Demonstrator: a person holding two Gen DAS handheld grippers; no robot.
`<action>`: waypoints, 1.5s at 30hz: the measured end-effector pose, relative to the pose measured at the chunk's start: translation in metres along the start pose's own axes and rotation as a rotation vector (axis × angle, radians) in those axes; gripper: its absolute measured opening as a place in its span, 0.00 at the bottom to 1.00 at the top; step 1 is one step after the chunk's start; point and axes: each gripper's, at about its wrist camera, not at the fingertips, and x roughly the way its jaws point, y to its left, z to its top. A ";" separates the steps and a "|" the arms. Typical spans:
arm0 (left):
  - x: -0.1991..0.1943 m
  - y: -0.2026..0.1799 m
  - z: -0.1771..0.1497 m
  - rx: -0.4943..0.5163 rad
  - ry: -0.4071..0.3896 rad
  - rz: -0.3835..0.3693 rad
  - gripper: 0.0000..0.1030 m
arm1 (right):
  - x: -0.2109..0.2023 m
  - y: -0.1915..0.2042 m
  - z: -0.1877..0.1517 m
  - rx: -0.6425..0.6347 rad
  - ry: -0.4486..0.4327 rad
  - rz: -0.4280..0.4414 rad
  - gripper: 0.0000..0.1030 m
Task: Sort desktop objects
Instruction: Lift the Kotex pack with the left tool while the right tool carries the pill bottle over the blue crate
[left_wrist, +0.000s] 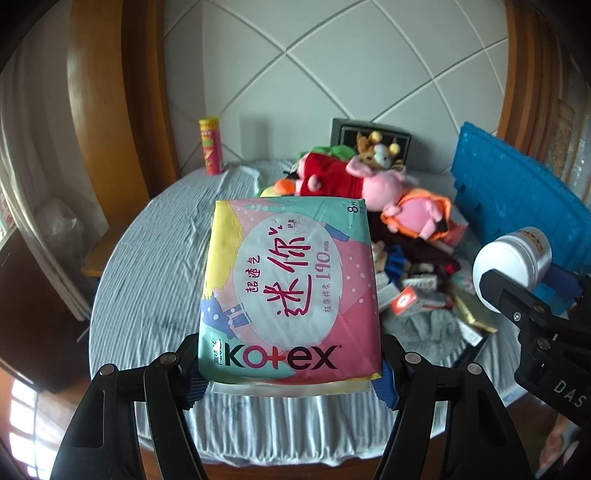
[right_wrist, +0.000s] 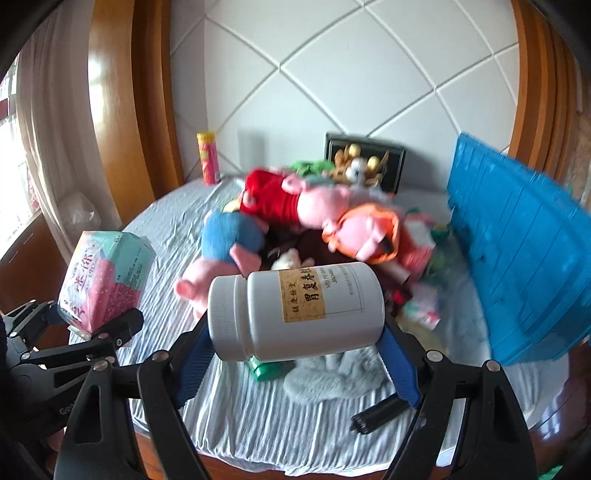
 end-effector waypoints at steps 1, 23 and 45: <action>-0.004 -0.003 0.003 0.003 -0.009 -0.006 0.68 | -0.006 -0.002 0.004 0.000 -0.011 -0.008 0.79; -0.067 -0.284 0.079 0.094 -0.214 -0.118 0.68 | -0.130 -0.271 0.047 -0.014 -0.253 -0.130 0.79; 0.075 -0.603 0.264 0.325 0.158 -0.310 0.68 | -0.053 -0.601 0.164 0.138 0.097 -0.243 0.79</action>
